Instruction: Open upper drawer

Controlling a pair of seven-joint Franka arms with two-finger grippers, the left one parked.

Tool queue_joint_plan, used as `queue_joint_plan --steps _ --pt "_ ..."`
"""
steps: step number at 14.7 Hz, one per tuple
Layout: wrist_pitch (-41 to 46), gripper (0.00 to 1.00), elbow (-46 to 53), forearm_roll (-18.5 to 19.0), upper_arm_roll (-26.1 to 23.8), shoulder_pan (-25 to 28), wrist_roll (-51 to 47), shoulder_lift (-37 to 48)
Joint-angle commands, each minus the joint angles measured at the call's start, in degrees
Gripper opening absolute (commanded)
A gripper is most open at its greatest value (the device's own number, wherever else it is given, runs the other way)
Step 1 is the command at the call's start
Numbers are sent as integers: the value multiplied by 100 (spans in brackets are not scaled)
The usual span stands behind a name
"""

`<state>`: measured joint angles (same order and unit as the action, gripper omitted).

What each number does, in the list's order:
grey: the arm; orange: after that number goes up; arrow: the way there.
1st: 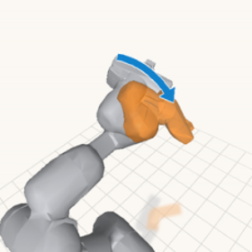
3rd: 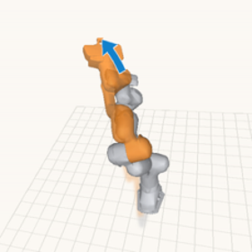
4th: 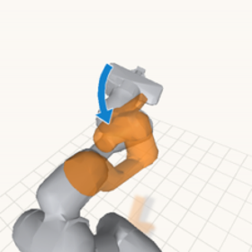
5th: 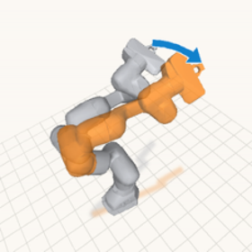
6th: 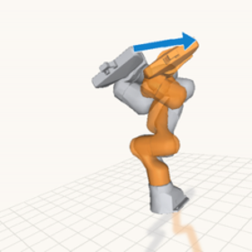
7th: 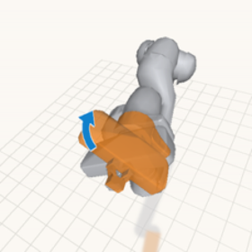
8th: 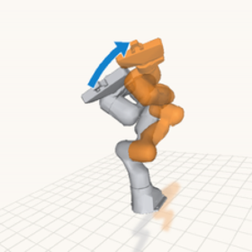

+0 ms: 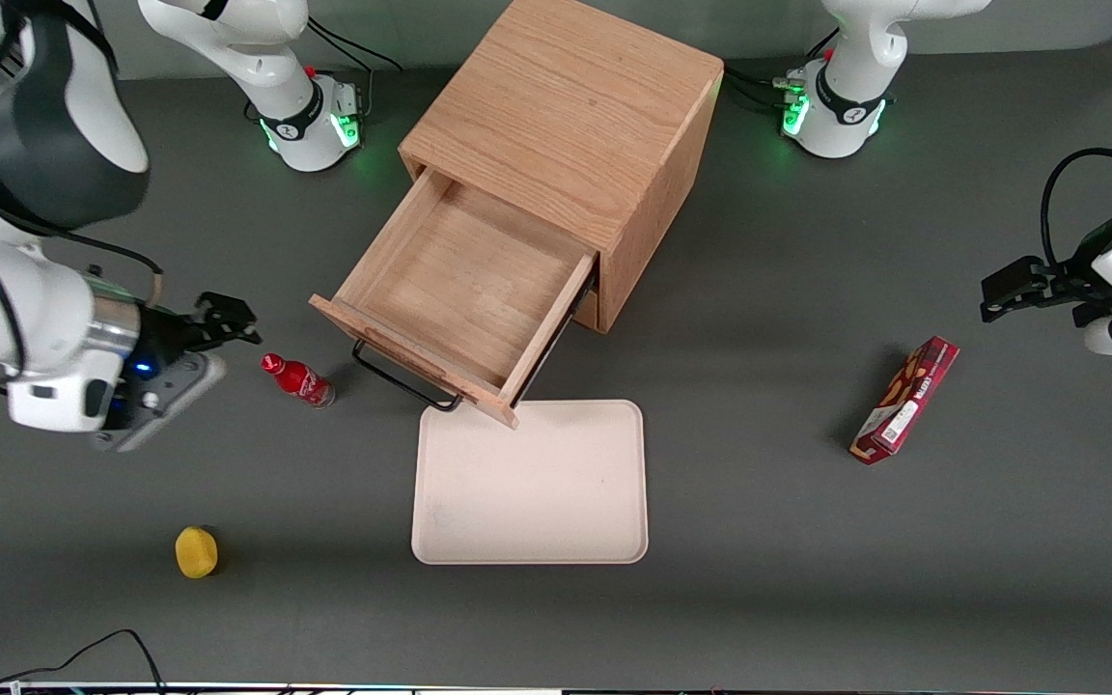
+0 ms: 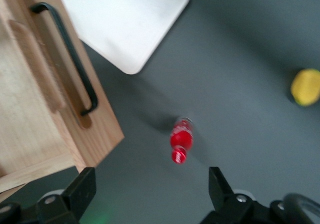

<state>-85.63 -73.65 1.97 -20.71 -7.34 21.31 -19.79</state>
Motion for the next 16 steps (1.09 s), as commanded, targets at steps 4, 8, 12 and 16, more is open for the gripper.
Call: queue_joint_plan --steps 4,8,12,16 --pt "-227 100 -1204 -258 -21 -803 -1636 1108" --pt "-138 99 -1160 -276 -29 -980 -2544 1240" --pt "231 100 -1230 -250 -38 -1041 -2220 1529" --pt "433 100 -1204 -215 -38 -945 -2901 1584"
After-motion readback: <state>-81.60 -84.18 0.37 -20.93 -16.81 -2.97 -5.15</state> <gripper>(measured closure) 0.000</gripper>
